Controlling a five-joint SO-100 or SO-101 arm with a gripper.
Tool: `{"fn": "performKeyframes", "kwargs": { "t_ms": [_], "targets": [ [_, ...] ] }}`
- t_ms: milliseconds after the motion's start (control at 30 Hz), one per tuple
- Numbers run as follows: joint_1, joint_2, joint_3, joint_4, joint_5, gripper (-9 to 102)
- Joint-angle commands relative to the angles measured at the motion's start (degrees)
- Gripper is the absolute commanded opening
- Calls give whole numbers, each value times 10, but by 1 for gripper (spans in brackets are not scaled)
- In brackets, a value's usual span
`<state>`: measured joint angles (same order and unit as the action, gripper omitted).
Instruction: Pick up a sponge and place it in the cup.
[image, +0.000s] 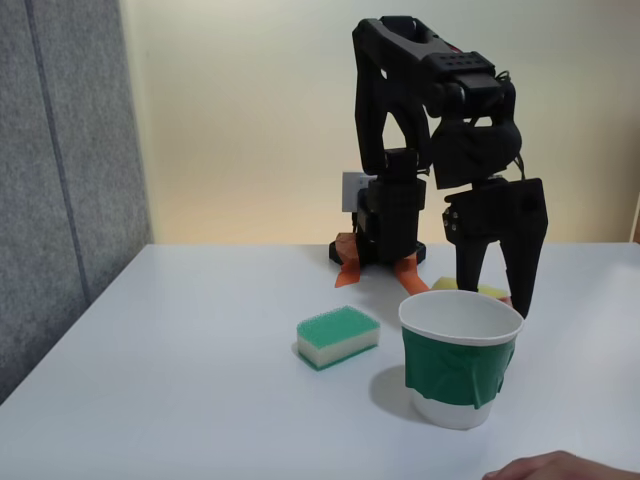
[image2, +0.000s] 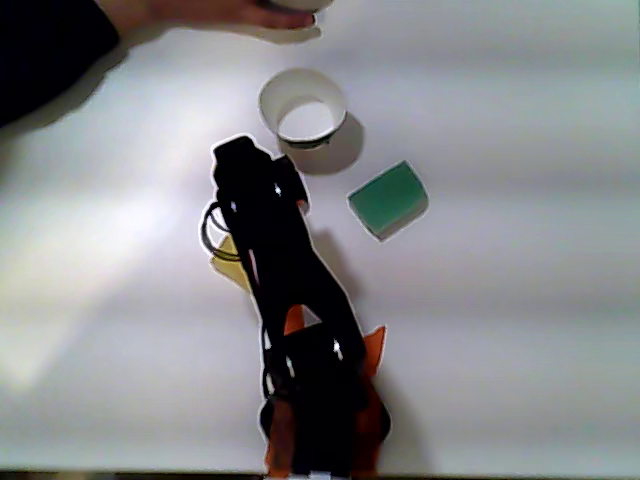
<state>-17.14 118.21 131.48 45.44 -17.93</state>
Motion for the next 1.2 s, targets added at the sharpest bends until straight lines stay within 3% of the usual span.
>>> {"fn": "performKeyframes", "kwargs": {
  "t_ms": [0,300,433,867,1000,1167],
  "targets": [
    [-3,24,-5,11,-17,31],
    [8,39,11,4,-22,33],
    [11,33,18,-15,-31,39],
    [4,-72,-18,-64,-4,40],
    [-4,-101,-20,-74,18,34],
    [-10,-129,-19,-29,45,17]
  ]
}}
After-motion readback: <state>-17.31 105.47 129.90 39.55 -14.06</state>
